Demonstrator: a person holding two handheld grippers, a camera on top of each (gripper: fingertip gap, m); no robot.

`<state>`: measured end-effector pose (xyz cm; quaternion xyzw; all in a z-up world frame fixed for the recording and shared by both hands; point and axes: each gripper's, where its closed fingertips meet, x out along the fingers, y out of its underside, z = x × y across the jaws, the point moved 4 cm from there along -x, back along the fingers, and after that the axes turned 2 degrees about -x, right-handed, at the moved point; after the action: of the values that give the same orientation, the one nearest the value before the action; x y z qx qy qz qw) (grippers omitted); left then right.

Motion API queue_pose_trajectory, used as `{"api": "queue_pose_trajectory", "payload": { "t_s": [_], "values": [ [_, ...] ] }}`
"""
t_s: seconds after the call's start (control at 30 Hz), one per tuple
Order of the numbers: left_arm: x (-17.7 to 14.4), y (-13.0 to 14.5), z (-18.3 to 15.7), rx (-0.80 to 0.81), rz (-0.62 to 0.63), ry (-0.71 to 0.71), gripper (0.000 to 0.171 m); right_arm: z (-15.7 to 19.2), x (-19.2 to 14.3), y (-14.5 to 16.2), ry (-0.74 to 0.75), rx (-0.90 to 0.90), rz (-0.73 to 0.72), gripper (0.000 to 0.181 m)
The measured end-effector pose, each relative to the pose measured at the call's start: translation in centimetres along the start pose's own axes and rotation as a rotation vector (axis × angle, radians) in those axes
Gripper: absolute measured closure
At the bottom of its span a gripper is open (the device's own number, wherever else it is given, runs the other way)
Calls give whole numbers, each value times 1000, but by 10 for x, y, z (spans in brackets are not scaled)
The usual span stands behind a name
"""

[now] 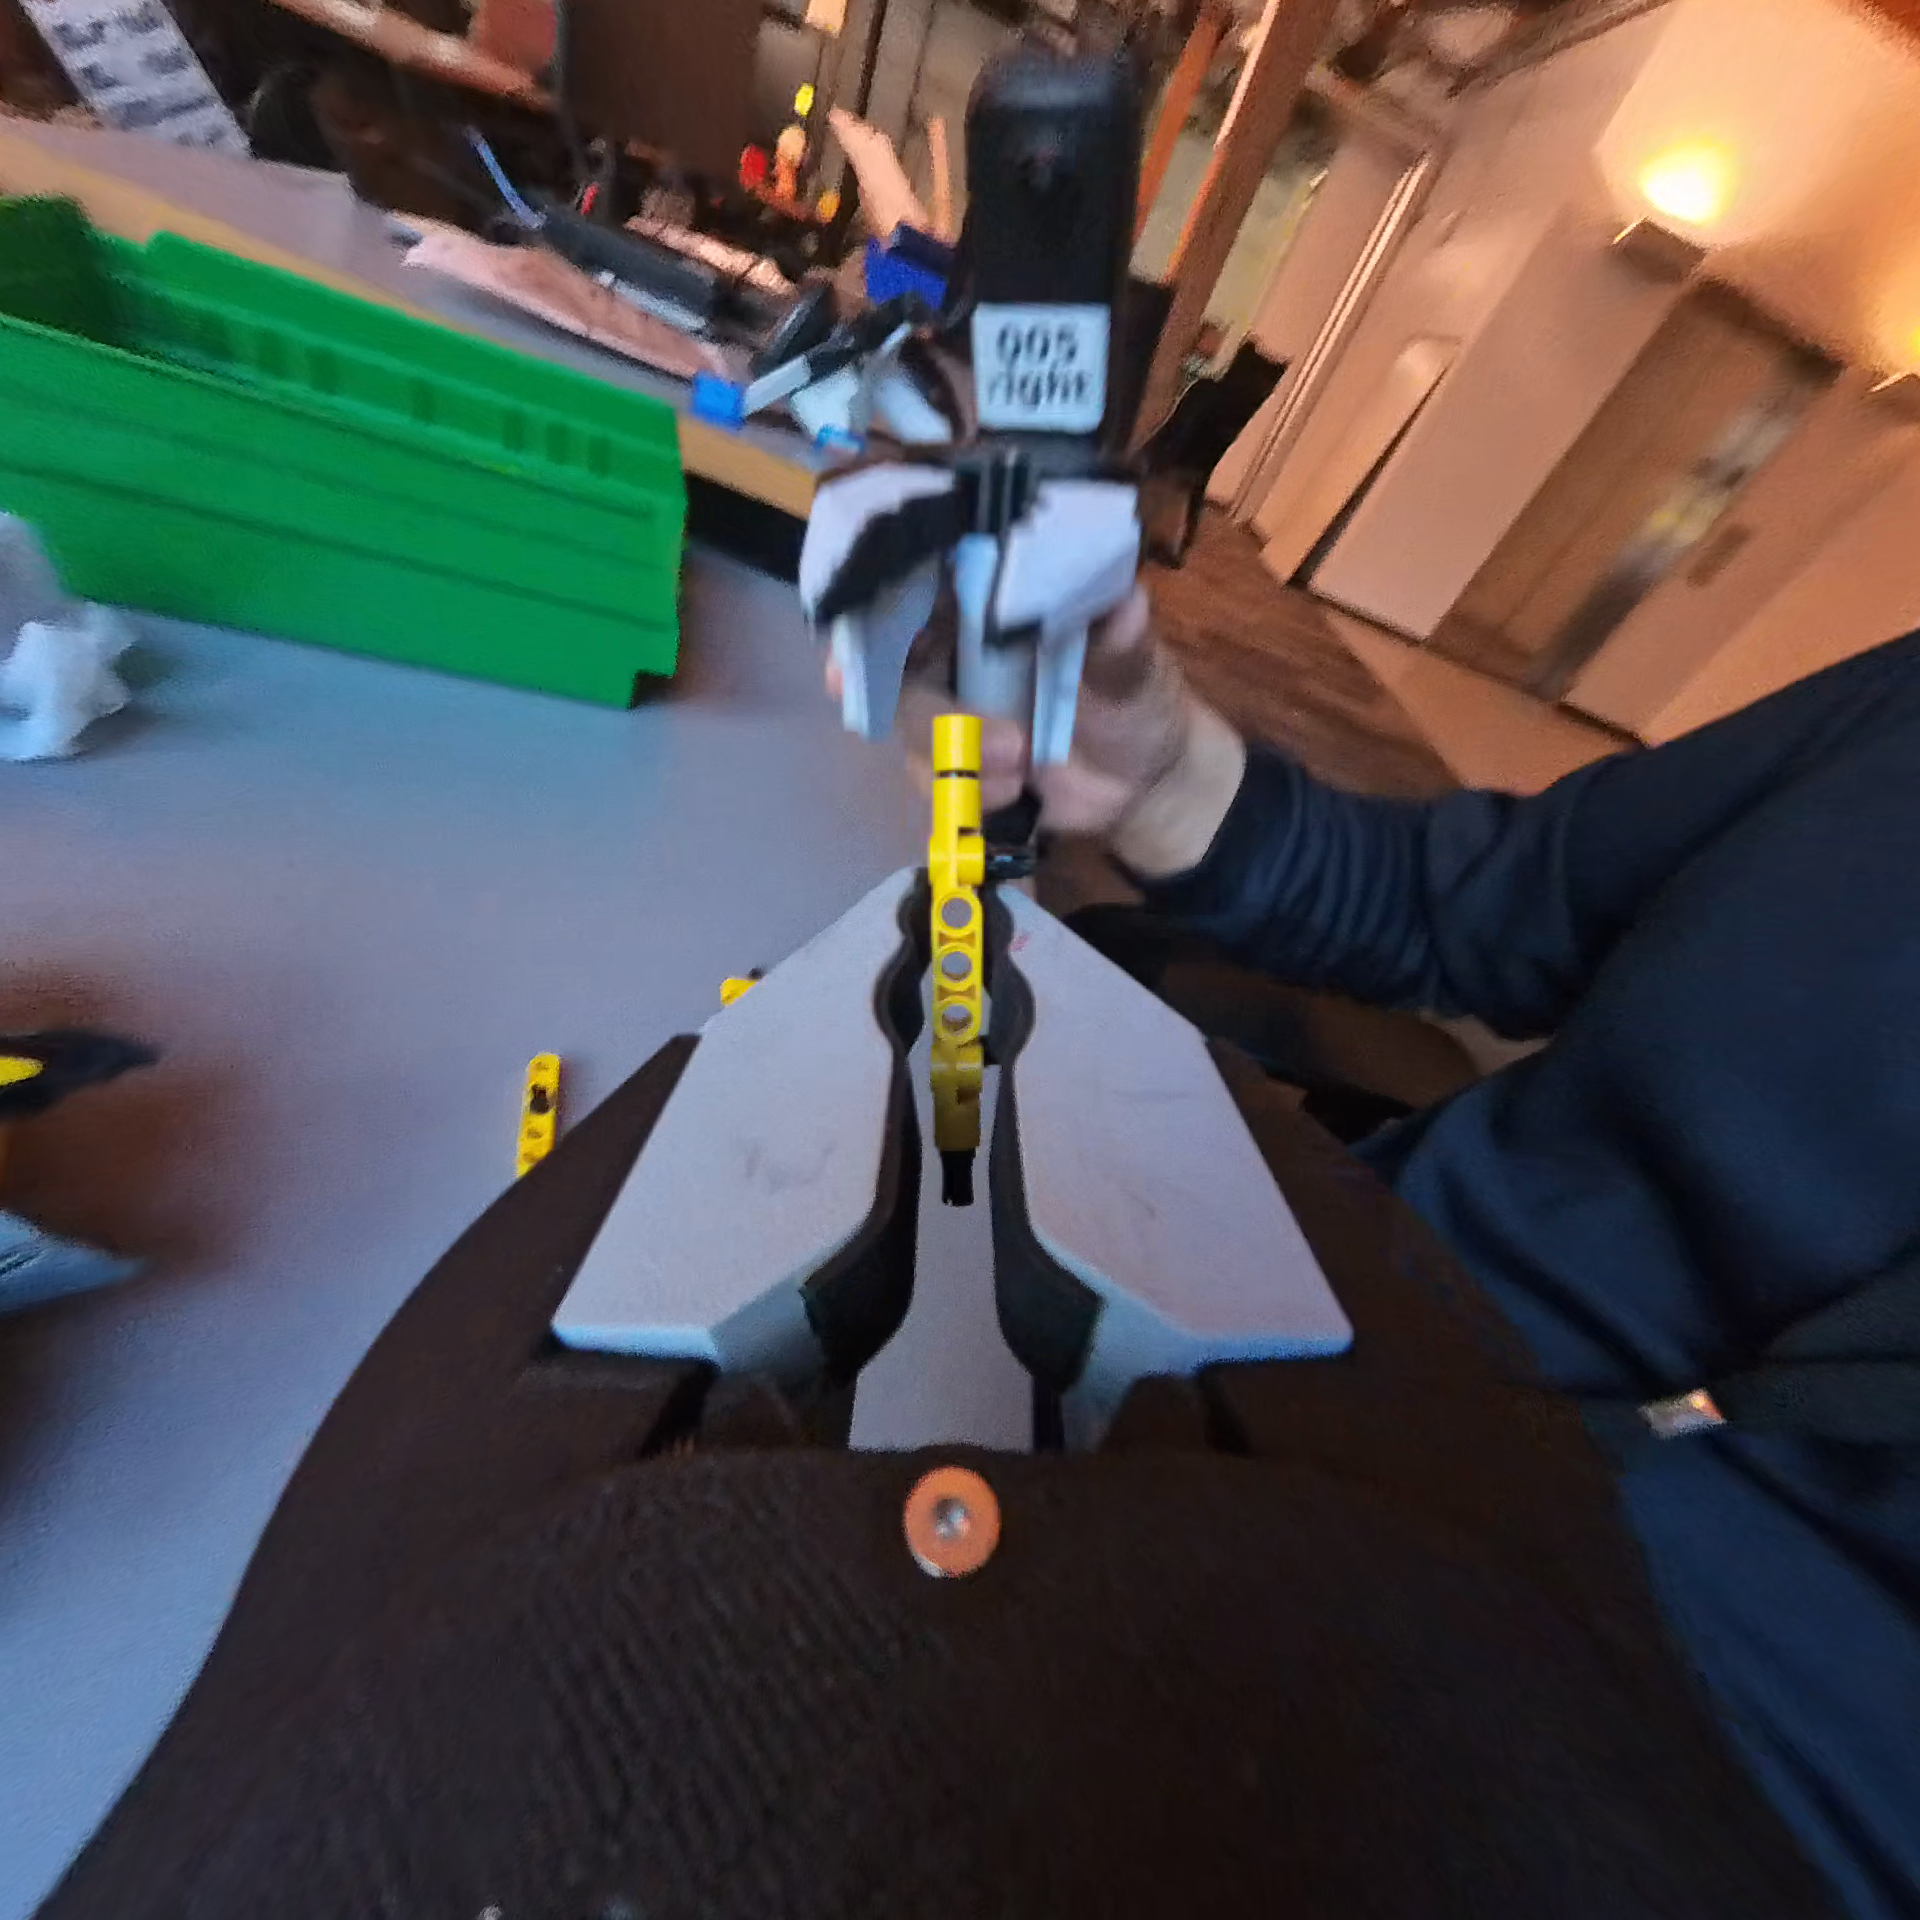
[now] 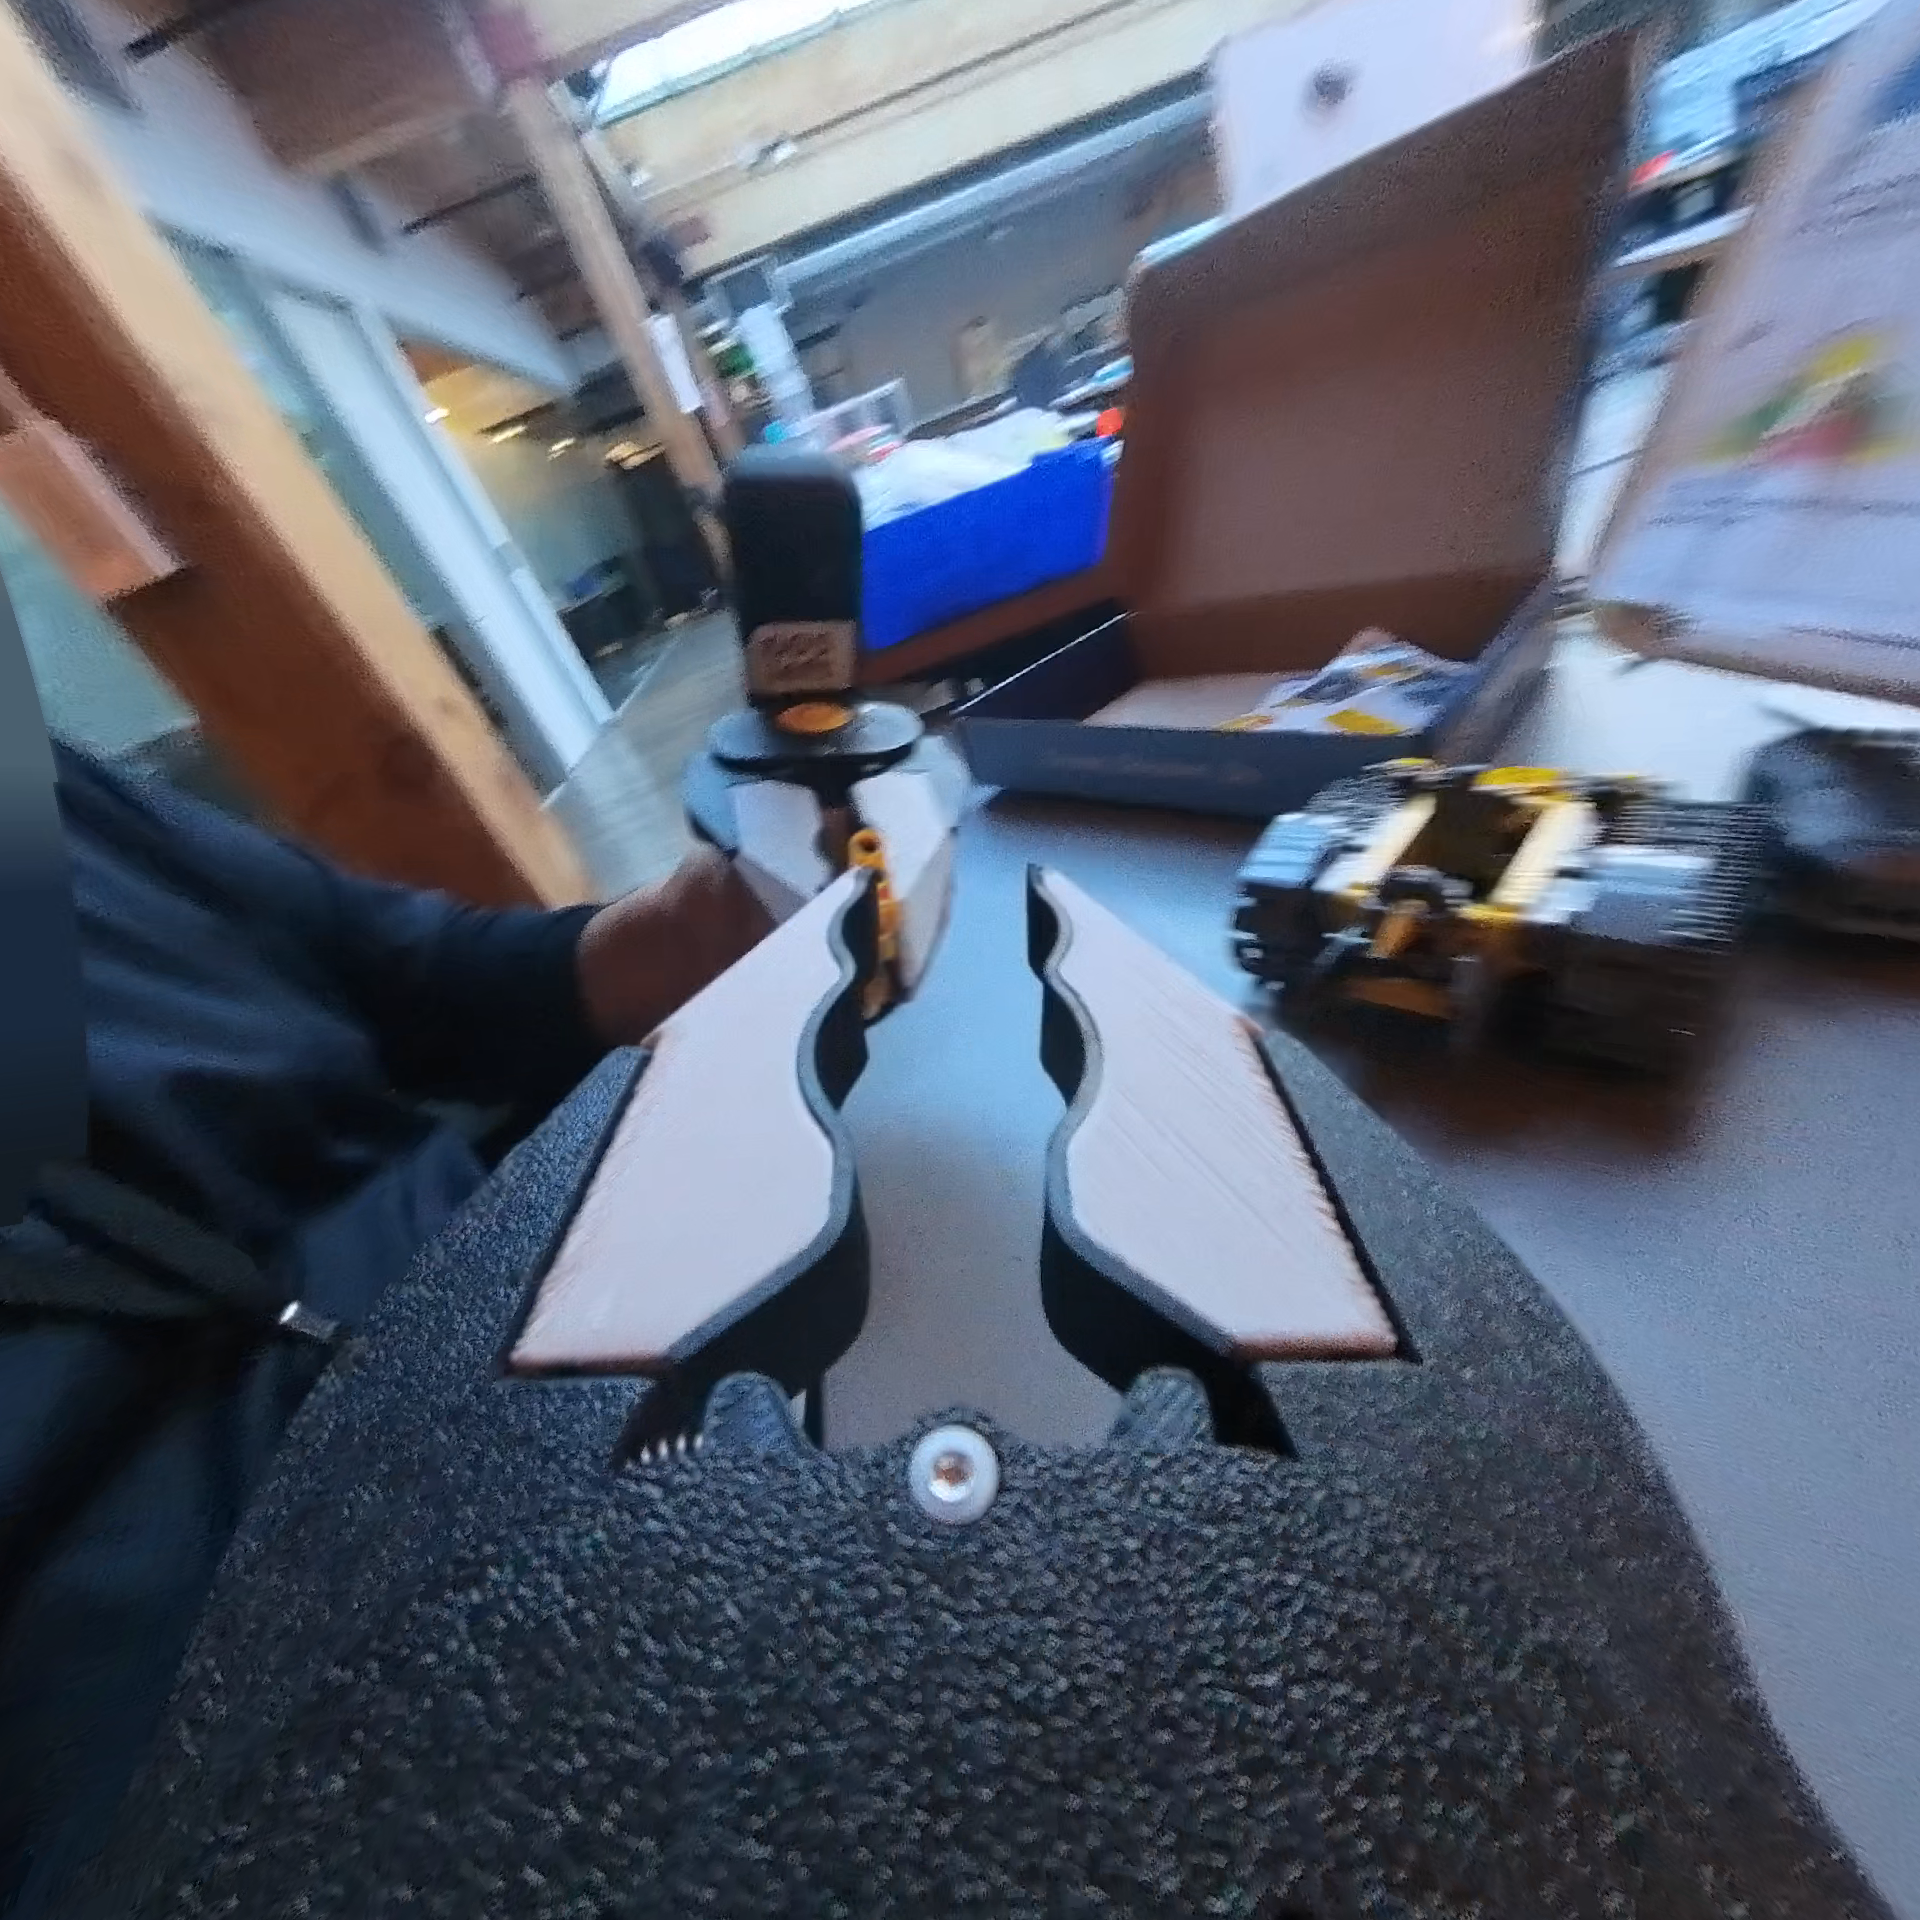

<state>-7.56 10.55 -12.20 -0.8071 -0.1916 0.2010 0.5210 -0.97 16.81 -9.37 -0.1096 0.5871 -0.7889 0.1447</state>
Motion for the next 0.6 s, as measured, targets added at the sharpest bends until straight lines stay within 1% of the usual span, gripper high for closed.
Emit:
{"api": "queue_pose_trajectory", "payload": {
  "t_s": [0.07, 0.13, 0.2, 0.23, 0.27, 0.3, 0.47, 0.53, 0.6],
  "values": [
    [0, -3, -5, -35, -48, 47, 166, 12, 19, 5, -69, 13, -52, 153],
    [0, -5, -7, -59, -72, 70, 166, 15, 34, 9, -111, 49, -74, 149],
    [1, -4, -7, -52, -71, 68, 166, 19, 42, 11, -147, 69, -92, 160],
    [2, -4, -7, -52, -65, 70, 166, 19, 44, 10, -140, 63, -101, 165],
    [3, -3, -7, -53, -67, 69, 166, 20, 44, 8, -137, 57, -128, 174],
    [3, -5, -7, -55, -84, 78, 166, 21, 43, 6, -141, 63, -156, 176],
    [2, -3, -1, -81, -108, 51, 167, 15, 48, 9, -148, 144, -197, 176],
    [0, -3, 0, -93, -110, 50, 166, 14, 50, 9, -150, 146, -179, 176],
    [-1, -3, 2, -74, -105, 18, 167, 12, 51, 8, -146, 125, -147, 176]
  ]
}}
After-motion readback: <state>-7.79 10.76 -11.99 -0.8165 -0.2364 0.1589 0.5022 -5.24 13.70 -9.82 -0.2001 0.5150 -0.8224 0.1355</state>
